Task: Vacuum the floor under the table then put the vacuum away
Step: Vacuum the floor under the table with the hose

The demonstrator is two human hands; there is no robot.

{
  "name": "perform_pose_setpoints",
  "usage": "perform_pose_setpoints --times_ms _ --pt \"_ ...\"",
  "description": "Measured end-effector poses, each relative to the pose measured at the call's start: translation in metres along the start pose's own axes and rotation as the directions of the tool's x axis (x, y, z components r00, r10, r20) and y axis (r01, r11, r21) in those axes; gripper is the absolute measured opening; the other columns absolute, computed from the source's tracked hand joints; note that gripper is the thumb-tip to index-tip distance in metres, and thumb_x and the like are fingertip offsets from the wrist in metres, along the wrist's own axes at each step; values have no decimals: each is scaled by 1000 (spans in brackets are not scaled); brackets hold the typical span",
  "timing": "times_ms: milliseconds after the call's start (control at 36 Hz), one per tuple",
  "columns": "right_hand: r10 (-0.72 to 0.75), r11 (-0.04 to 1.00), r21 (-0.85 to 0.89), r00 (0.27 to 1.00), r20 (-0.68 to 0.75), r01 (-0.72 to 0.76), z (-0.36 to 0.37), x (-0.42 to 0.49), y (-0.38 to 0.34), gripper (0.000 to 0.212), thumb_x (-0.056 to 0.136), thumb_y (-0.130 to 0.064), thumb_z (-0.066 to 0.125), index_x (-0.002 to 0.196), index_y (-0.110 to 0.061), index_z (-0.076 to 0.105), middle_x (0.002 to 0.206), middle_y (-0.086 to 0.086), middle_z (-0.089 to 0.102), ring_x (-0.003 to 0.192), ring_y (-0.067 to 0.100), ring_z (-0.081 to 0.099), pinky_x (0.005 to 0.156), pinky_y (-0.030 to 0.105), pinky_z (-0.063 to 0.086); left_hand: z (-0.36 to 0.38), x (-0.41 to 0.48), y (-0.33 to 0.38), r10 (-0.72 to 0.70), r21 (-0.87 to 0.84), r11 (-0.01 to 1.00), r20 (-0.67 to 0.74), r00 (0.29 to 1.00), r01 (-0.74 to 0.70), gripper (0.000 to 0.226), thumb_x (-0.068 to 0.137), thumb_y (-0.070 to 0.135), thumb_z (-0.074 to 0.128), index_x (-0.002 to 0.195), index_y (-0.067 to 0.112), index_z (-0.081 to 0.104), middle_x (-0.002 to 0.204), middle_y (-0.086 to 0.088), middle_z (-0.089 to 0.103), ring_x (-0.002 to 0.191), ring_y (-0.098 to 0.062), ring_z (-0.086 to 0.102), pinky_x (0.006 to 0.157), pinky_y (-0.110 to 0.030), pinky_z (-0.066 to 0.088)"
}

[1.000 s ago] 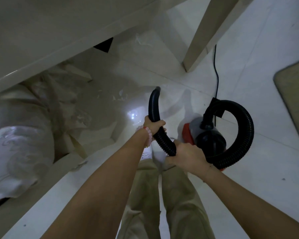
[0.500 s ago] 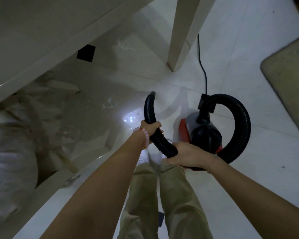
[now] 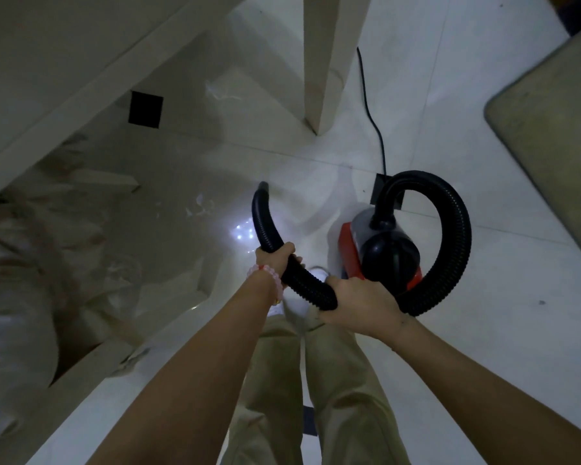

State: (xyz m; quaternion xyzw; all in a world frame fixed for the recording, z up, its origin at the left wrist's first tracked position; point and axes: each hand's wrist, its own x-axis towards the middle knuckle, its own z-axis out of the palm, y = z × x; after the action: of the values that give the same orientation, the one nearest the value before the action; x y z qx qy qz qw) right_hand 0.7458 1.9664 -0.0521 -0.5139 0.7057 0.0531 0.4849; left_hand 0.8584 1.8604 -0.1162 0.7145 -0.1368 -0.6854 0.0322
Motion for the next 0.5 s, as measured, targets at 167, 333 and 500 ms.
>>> perform_pose_setpoints --times_ms 167,333,500 --pt "-118 983 -153 987 -106 101 -6 6 -9 41 84 -40 49 119 -19 52 92 0 65 72 23 61 58 27 36 -15 -4 7 -6 -66 998 -2 1000 6 17 88 2 57 103 3 49 73 -13 55 62 -21 57 49 -25 57" --pt "-159 972 -180 987 -14 154 -1 17 -20 41 84 -44 49 117 -19 51 91 3 66 65 21 51 58 27 35 -37 -4 5 -37 -93 995 -55 998 32 27 88 2 58 112 0 48 75 -14 56 64 -22 58 50 -28 57" --pt "-182 961 -198 980 80 195 10 24 -31 35 82 -45 51 105 -19 52 88 3 63 74 22 57 61 27 37 -63 1 -13 -79 -200 978 -105 991 56 49 84 2 61 129 -4 44 85 -17 58 66 -23 61 66 -37 58"
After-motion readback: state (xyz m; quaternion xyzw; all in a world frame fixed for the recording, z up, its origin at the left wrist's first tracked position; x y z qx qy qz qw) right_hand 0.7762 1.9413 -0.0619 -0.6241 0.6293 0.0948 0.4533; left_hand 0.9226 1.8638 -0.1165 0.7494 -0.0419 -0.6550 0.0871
